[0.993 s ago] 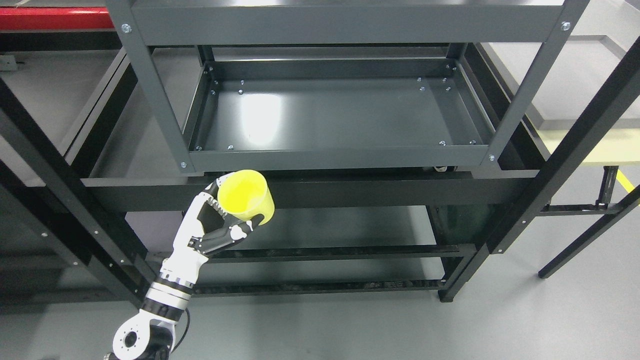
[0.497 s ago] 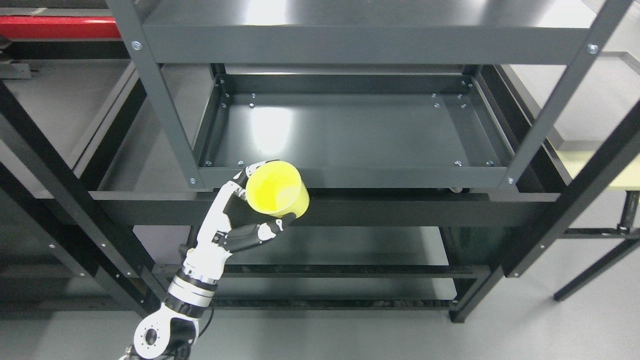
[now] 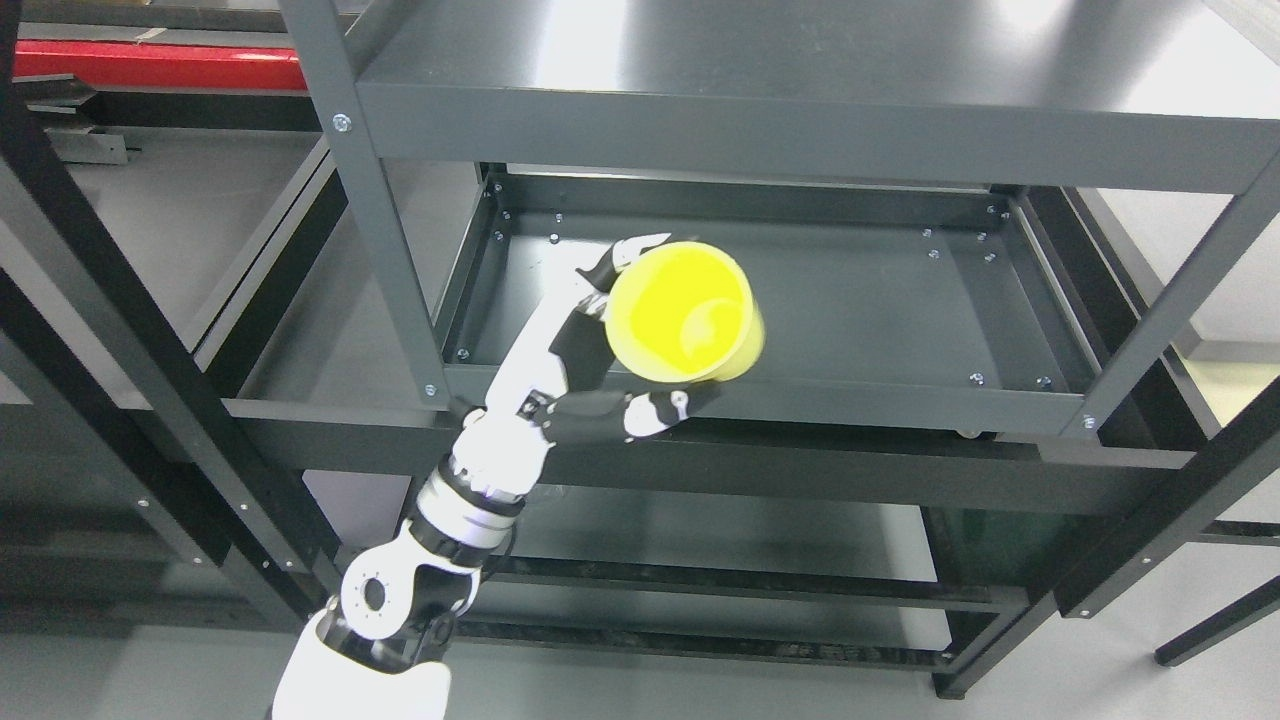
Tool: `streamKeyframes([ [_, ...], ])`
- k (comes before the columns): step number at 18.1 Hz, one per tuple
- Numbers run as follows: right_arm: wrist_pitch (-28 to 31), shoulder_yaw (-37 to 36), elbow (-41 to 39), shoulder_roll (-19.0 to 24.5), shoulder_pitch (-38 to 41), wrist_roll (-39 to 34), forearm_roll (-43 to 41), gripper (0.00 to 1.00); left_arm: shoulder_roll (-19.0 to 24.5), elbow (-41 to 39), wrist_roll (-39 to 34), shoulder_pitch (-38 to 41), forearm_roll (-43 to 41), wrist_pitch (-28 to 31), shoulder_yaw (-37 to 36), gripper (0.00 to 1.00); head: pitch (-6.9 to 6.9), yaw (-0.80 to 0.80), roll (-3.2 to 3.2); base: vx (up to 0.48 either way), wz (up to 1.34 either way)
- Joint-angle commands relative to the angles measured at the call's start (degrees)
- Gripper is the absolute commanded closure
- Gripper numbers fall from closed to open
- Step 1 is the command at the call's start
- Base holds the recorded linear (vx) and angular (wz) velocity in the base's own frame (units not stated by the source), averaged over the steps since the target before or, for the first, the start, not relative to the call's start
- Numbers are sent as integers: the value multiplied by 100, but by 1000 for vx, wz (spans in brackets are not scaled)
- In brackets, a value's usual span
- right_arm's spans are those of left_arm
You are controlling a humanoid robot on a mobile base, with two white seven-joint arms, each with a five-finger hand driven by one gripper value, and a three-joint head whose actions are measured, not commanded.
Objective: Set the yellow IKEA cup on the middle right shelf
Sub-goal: 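Raise the left hand with the cup up onto the upper shelf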
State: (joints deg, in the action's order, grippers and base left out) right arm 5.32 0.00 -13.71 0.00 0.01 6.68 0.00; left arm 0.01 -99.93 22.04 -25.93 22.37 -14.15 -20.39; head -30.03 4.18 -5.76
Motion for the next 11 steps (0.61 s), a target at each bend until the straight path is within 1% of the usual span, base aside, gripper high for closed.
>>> streamKeyframes([
  [1,5,97,0,-100,78,0,-141,1,99,-176,-121,-1149,584,-44,-1801,99,0,0,0,45,-60],
  [2,5,97,0,-100,78,0,-141,1,99,-176,-191,-1351,689,-52,-1828,99,0,0,0,45,-60],
  [4,5,97,0,-100,78,0,-141,0,99,-176,-349,-1956,1188,-52,-1820,100,0,0,0,33,-12],
  [5,5,97,0,-100,78,0,-141,1,99,-176,-576,-2273,1487,-52,-1811,100,0,0,0,49,1],
  [7,5,97,0,-100,78,0,-141,1,99,-150,-1392,-2783,1648,-26,-1767,100,0,0,0,43,1],
  [8,5,97,0,-100,78,0,-141,1,99,-141,-1961,-2977,1648,52,-1758,100,0,0,0,37,2],
  [10,5,97,0,-100,78,0,-141,1,99,-132,-2930,-3268,1648,542,-1723,100,0,0,0,18,-16],
  [11,5,97,0,-100,78,0,-141,0,99,-124,-3413,-3434,1648,945,-1653,100,0,0,0,0,0],
])
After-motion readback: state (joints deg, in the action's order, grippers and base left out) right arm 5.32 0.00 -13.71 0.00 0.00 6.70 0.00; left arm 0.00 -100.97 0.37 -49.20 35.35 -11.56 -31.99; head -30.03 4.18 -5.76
